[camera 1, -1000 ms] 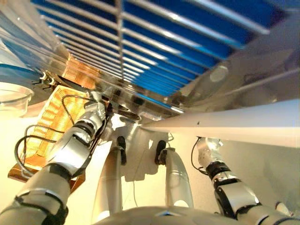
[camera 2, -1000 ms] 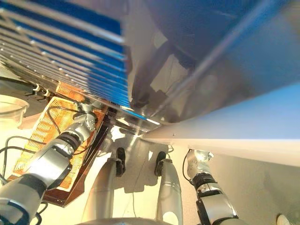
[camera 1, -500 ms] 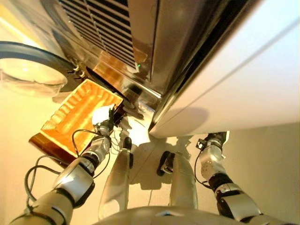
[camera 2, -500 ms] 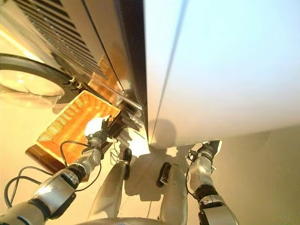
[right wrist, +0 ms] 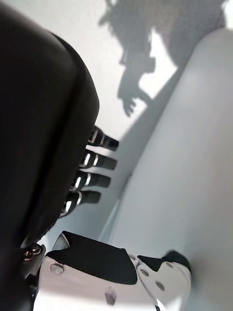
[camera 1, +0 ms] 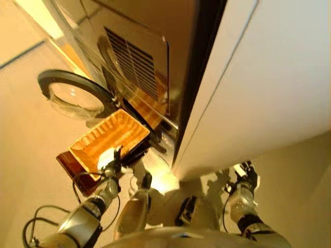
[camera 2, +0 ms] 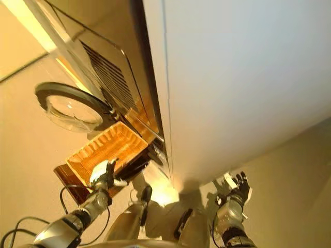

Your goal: Pick up the clothes and place them into the washing machine

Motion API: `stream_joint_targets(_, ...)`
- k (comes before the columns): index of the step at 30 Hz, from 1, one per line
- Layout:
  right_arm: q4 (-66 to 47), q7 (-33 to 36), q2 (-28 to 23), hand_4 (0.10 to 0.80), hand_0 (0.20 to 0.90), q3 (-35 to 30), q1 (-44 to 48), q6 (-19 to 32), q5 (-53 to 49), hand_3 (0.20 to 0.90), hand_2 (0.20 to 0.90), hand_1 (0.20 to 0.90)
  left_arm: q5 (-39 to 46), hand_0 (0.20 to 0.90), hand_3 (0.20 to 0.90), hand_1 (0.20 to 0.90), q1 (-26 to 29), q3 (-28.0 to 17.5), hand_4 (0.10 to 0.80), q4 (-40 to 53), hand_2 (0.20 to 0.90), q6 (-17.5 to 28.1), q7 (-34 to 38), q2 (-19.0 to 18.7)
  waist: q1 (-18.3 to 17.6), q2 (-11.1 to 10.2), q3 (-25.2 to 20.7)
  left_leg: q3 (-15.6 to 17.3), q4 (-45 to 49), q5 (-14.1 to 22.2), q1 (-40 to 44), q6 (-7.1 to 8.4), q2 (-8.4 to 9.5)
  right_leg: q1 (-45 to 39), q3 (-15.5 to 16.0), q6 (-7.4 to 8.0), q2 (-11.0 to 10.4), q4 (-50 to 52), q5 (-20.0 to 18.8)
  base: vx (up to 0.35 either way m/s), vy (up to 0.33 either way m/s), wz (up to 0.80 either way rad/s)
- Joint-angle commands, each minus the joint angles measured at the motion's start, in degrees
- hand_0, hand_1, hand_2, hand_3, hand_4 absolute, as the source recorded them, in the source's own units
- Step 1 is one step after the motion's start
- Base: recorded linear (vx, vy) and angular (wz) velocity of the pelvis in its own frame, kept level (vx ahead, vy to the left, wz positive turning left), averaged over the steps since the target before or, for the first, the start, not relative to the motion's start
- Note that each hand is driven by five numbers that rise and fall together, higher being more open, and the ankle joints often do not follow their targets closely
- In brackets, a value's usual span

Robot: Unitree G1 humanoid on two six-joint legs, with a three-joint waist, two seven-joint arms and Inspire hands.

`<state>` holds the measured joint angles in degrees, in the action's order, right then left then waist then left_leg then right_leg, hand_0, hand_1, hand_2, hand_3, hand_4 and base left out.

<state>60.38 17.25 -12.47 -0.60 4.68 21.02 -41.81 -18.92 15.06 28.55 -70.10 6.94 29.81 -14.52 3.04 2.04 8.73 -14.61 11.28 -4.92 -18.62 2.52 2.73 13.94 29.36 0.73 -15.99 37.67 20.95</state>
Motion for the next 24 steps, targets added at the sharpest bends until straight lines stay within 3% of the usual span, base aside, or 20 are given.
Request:
stream_joint_targets(1,-0.78,-4.51,-2.71,0.800,0.900,1.48,0.59,1.11,5.21,0.900,0.900,0.900,1.20,0.900,0.900,0.900,-0.37,-3.34,0.800,3.68,0.900,6.03,0.42,-2.05,1.40,0.00,-3.69,1.33,-1.79,1.84,3.59,-1.06,3.06,-7.36,0.33,-0.44,3.70,-14.41,-7.10,0.076,-0.061,0.18)
stream_joint_targets(5,4.30,-6.17,-2.46,0.800,0.900,2.75,-2.38,-1.82,9.44,0.900,0.900,0.900,2.81,0.900,0.900,0.900,-6.11,-4.40,0.800,5.47,0.900,7.89,-3.06,-1.97,2.17,0.34,-5.47,0.30,-4.88,0.61,7.23,-0.94,3.10,-11.74,1.57,0.03,4.70,-18.30,-8.06,0.056,-0.089,0.07)
stream_joint_targets(6,10.65,-7.02,-3.11,0.800,0.900,5.46,-3.90,-5.48,18.28,0.900,0.900,0.900,6.99,0.900,0.900,0.900,-8.38,-5.59,0.800,4.74,0.900,8.87,-8.25,-0.85,3.20,0.18,-6.75,-0.83,-6.06,-0.17,8.70,-0.62,3.28,-13.92,1.79,0.18,5.45,-20.48,-8.55,0.023,-0.120,0.18)
stream_joint_targets(10,12.88,-8.58,-2.45,0.800,0.900,6.59,-6.50,-7.07,21.35,0.900,0.900,0.900,14.10,0.900,0.900,0.900,-12.25,-8.79,0.800,4.10,0.900,9.36,-14.32,-0.04,2.68,-0.28,-7.51,-2.79,-6.34,-1.11,10.47,-0.19,3.11,-16.89,-1.23,-0.42,7.88,-22.37,-8.05,-0.031,-0.126,0.51)
stream_joint_targets(11,13.15,-9.20,-2.64,0.800,0.900,5.92,-6.72,-7.37,21.39,0.900,0.900,0.900,15.49,0.900,0.900,0.900,-13.66,-9.44,0.800,4.47,0.900,9.34,-15.29,-0.16,2.72,0.24,-7.55,-3.17,-6.20,-2.47,10.28,-0.56,2.96,-16.99,-1.51,-0.56,8.41,-22.46,-9.58,-0.158,-0.095,0.59)
stream_joint_targets(12,13.39,-10.25,-2.74,0.800,0.900,4.96,-7.27,-7.83,20.15,0.900,0.900,0.900,17.46,0.900,0.900,0.900,-15.11,-10.51,0.800,4.12,0.900,9.08,-17.76,-0.04,1.72,-0.29,-7.47,-5.22,-5.22,-2.83,10.50,-0.92,3.45,-17.34,-8.73,-0.27,10.22,-20.39,-8.92,-0.166,-0.083,0.36)
stream_joint_targets(14,13.39,-10.26,-2.78,0.800,0.900,4.94,-7.27,-7.82,20.14,0.900,0.900,0.900,17.47,0.900,0.900,0.900,-15.10,-10.50,0.800,4.14,0.900,9.08,-17.77,-0.01,1.67,-0.10,-7.65,-5.33,-5.28,-3.05,10.24,-0.94,3.35,-17.19,-8.63,-0.23,10.38,-20.65,-9.29,-0.063,-0.098,0.42)
stream_joint_targets(15,13.69,-10.97,-2.44,0.800,0.900,5.35,-7.55,-8.00,20.20,0.900,0.900,0.900,15.83,0.900,0.900,0.900,-15.66,-9.72,0.800,4.34,0.900,9.44,-17.62,-0.67,0.54,-1.01,-7.62,-6.75,-5.02,-3.32,10.15,-1.24,4.09,-16.78,-15.97,0.77,13.00,-19.45,-9.48,-0.225,-0.223,0.73)
stream_joint_targets(16,13.83,-11.69,-1.95,0.800,0.900,5.81,-7.44,-8.04,19.13,0.900,0.900,0.900,15.75,0.900,0.900,0.900,-17.00,-10.84,0.800,4.89,0.900,9.45,-17.49,-0.98,0.77,-1.33,-7.50,-7.93,-4.93,-4.00,9.18,-1.09,4.33,-16.36,-25.88,1.63,15.92,-19.40,-9.56,-0.403,-0.369,1.05)
stream_joint_targets(17,13.71,-11.77,-1.49,0.800,0.900,6.69,-7.40,-8.38,19.60,0.900,0.900,0.900,16.97,0.900,0.900,0.900,-18.80,-13.04,0.800,5.93,0.900,9.73,-16.41,-1.33,2.03,-1.00,-7.39,-9.32,-5.73,-5.25,8.27,0.04,3.01,-16.98,-27.97,0.89,17.29,-21.04,-8.36,-0.454,-0.346,0.61)
stream_joint_targets(21,13.39,-11.37,-1.10,0.800,0.900,9.06,-7.87,-8.58,21.77,0.900,0.900,0.900,18.91,0.900,0.900,0.900,-19.80,-13.77,0.800,6.33,0.900,9.58,-15.76,-1.00,2.69,-0.61,-5.99,-10.92,-7.84,-8.40,6.57,2.08,0.56,-17.59,-26.44,-0.31,19.46,-23.21,-7.71,-0.283,-0.216,0.41)
stream_joint_targets(22,13.62,-11.12,-1.10,0.800,0.900,9.65,-7.79,-8.47,22.44,0.900,0.900,0.900,20.05,0.900,0.900,0.900,-19.91,-14.09,0.800,5.64,0.900,8.93,-16.22,-0.70,2.52,-1.09,-4.97,-8.87,-9.70,-7.38,5.71,2.21,-0.24,-18.06,-24.85,-0.40,19.85,-25.11,-8.73,-0.317,-0.214,0.77)
stream_joint_targets(23,13.63,-11.12,-1.13,0.800,0.900,9.63,-7.77,-8.47,22.44,0.900,0.900,0.900,20.06,0.900,0.900,0.900,-19.88,-14.08,0.800,5.64,0.900,8.92,-16.23,-0.67,2.48,-0.88,-5.08,-9.01,-9.73,-7.51,5.52,2.25,-0.39,-17.97,-24.77,-0.38,20.04,-25.36,-9.04,-0.342,-0.176,0.91)
stream_joint_targets(24,13.83,-10.99,-1.14,0.800,0.900,9.69,-7.66,-8.64,22.64,0.900,0.900,0.900,20.53,0.900,0.900,0.900,-19.66,-14.66,0.800,4.62,0.900,8.50,-16.14,-0.40,2.11,-1.51,-4.49,-4.83,-10.78,-6.71,4.74,1.82,-1.25,-18.35,-23.55,-0.35,19.76,-26.56,-9.79,-0.274,-0.072,0.83)
